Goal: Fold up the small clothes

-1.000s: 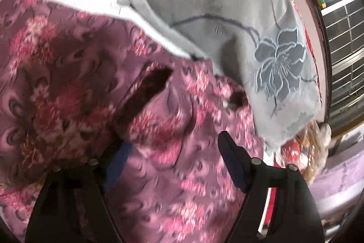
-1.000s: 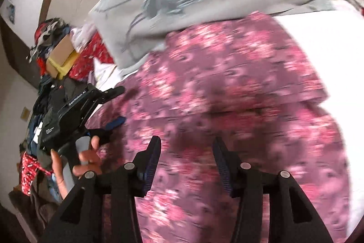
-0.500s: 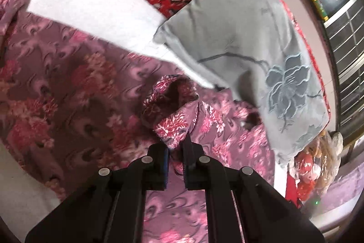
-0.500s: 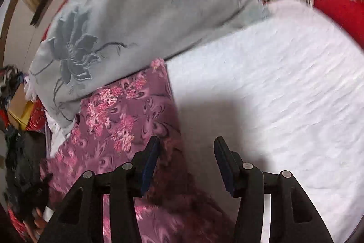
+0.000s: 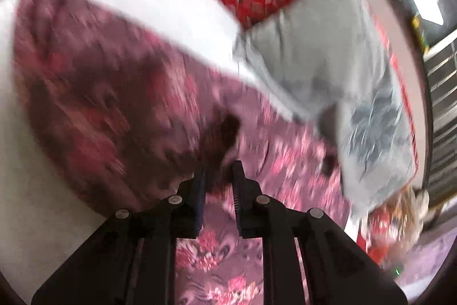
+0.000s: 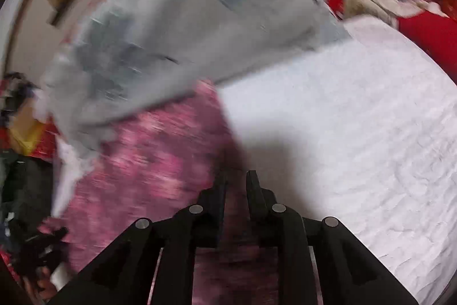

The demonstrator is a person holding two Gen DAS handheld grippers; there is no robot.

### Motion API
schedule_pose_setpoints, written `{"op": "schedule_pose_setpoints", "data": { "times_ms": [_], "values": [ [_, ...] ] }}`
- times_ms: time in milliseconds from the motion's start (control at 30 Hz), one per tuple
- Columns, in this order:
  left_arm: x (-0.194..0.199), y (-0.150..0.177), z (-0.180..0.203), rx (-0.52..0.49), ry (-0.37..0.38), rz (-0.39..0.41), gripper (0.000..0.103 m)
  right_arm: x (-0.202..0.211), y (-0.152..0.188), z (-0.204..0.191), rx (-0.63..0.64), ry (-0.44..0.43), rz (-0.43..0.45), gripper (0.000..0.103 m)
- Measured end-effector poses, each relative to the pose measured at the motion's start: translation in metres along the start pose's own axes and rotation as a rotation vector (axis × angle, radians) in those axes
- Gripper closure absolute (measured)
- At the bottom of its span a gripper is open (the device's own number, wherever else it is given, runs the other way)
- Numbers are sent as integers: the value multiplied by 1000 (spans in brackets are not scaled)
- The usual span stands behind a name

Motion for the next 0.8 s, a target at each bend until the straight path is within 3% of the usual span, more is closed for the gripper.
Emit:
{"op": "schedule_pose_setpoints", "data": {
  "times_ms": [33,100,167,233,467,533,567,600,667,700,767,800],
  "values": [
    [4,-1,2,-15,2,22,88,1,2,-14,40,-11,0,72],
    [2,-2,10,-57,6,22,69,-6,5,-36,101,-32,-26,68],
    [-13,0,13,-76,-56,-17,66,-21,16,-57,159,-34,-84,68],
    [-39,3,7,-79,-125,-113,66,-34,28,-80,213,-20,-126,67],
    [-15,-7,-14,33,-13,-95,66,-73,54,-171,343,-107,-174,67],
    [2,-16,-25,77,21,-84,62,-90,67,-193,388,-102,-188,65],
    [10,-19,-32,95,32,-75,55,-101,73,-200,412,-70,-204,64],
    [21,-24,-41,118,42,-57,47,-108,79,-204,434,-39,-202,57],
    [43,-38,-62,144,30,-16,40,-108,96,-213,535,1,-114,45],
    [55,-50,-78,149,6,5,40,-110,104,-219,587,31,-99,34],
    [71,-70,-102,162,-70,34,38,-111,111,-229,643,102,-92,28],
    [80,-82,-118,171,-120,49,33,-112,114,-231,662,123,-87,25]
  ]
}}
Point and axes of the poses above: each gripper's, at about its wrist camera, not at the fingertips, and x roughly against the way its jaws point, z to its right, y to its underside, the point moved 2 cm from there along -x, roughly the way its jaws point, and after that the axes turned 10 degrees about -z, right-handed, at the moved point
